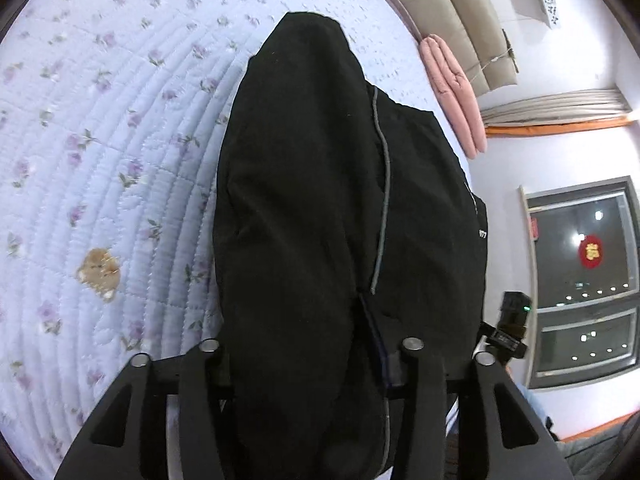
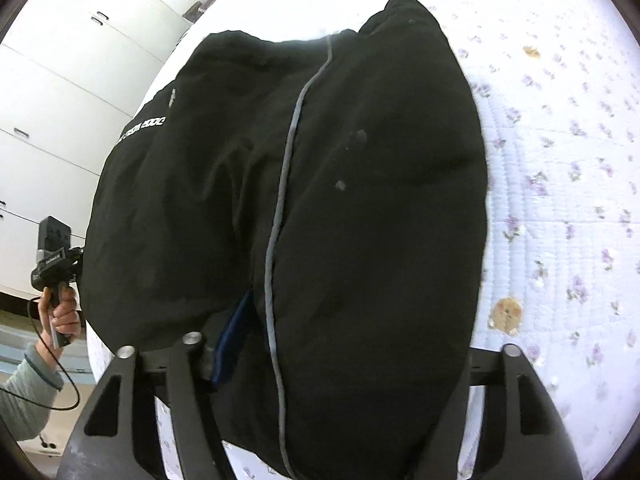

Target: Fold large clothes

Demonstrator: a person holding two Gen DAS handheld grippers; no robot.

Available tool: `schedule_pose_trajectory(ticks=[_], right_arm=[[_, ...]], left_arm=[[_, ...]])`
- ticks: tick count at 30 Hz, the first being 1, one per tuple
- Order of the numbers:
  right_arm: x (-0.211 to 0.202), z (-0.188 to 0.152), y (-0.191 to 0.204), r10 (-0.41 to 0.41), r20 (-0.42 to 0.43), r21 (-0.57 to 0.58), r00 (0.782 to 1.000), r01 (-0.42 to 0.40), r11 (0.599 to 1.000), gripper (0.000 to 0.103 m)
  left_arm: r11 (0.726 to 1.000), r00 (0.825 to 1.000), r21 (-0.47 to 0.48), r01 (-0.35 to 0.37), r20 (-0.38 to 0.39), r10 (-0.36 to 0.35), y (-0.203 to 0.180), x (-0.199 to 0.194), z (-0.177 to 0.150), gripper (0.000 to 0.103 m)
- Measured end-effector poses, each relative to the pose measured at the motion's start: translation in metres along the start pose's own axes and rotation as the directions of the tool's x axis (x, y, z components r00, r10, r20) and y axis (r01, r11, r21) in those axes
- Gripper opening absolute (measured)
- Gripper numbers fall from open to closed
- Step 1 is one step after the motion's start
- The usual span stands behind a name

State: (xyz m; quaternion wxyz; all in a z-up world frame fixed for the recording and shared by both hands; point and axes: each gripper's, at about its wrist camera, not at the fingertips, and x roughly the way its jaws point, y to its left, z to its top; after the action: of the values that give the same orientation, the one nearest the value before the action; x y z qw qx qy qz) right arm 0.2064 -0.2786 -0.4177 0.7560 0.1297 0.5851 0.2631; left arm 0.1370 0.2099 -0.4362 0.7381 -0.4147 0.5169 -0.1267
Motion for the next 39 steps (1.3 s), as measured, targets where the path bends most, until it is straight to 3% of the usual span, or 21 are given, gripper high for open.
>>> schedule_pose_trajectory(ticks=[2,4,5,6,8,11,14,22,26,29,31,35,39], right_arm=[[0.014,0.007,-0.003,0.038,-0.011,0.026,0.999,-0.038,0.999,0.092],[0.020,0.010,-0.003,0.046,0.012,0.032,0.999,-0.046,0.998,0.094],[0.020,0.012,-0.001,0.041,0.022,0.030,0.999,-0.042,0.999,0.093],[0.018,0.012,0.002,0.041,0.037,0.029,0.998,-0.042,0.999,0.088],[0.006,0.001,0.004,0.034,0.060,0.019,0.998,-0.035,0.999,0.074],[-0.012,-0.003,0.015,-0.016,0.104,-0.019,0.994,0.018,1.000,0.052],[-0.024,-0.007,0.042,-0.079,0.146,-0.097,0.986,0.094,0.991,0.047],[-0.069,-0.041,0.095,-0.099,0.289,-0.195,0.952,0.160,0.968,0.043],[-0.088,-0.063,0.116,-0.095,0.352,-0.223,0.931,0.182,0.958,0.043],[-0.109,-0.087,0.133,-0.085,0.403,-0.249,0.911,0.199,0.948,0.043],[-0.123,-0.106,0.145,-0.084,0.432,-0.271,0.898,0.218,0.937,0.043],[-0.129,-0.137,0.182,-0.095,0.487,-0.301,0.868,0.269,0.915,0.043],[-0.147,-0.190,0.209,-0.105,0.516,-0.303,0.850,0.296,0.906,0.043]], left_arm=[[0.998,0.999,-0.042,0.045,0.000,-0.045,0.008,0.003,0.002,0.059],[0.997,0.998,-0.059,0.056,0.016,-0.055,0.016,0.004,0.001,0.059],[0.998,0.999,-0.045,0.041,0.034,-0.039,0.013,0.002,-0.001,0.054],[0.999,0.999,-0.023,0.024,0.049,-0.023,0.009,-0.001,-0.004,0.044],[0.999,0.995,0.046,-0.025,0.099,0.020,-0.010,-0.008,-0.013,0.035],[0.994,0.987,0.100,-0.041,0.157,0.025,-0.031,-0.023,-0.023,0.029],[0.988,0.978,0.151,-0.015,0.208,-0.017,-0.052,-0.041,-0.032,0.027],[0.947,0.948,0.320,0.007,0.298,-0.108,-0.101,-0.091,-0.074,0.027],[0.920,0.926,0.393,-0.003,0.347,-0.145,-0.110,-0.118,-0.107,0.026],[0.882,0.905,0.467,-0.058,0.398,-0.151,-0.120,-0.137,-0.139,0.026],[0.875,0.892,0.482,-0.050,0.415,-0.178,-0.122,-0.148,-0.156,0.026],[0.850,0.869,0.522,-0.078,0.454,-0.199,-0.122,-0.186,-0.218,0.026],[0.852,0.868,0.518,-0.076,0.456,-0.200,-0.123,-0.214,-0.263,0.027]])
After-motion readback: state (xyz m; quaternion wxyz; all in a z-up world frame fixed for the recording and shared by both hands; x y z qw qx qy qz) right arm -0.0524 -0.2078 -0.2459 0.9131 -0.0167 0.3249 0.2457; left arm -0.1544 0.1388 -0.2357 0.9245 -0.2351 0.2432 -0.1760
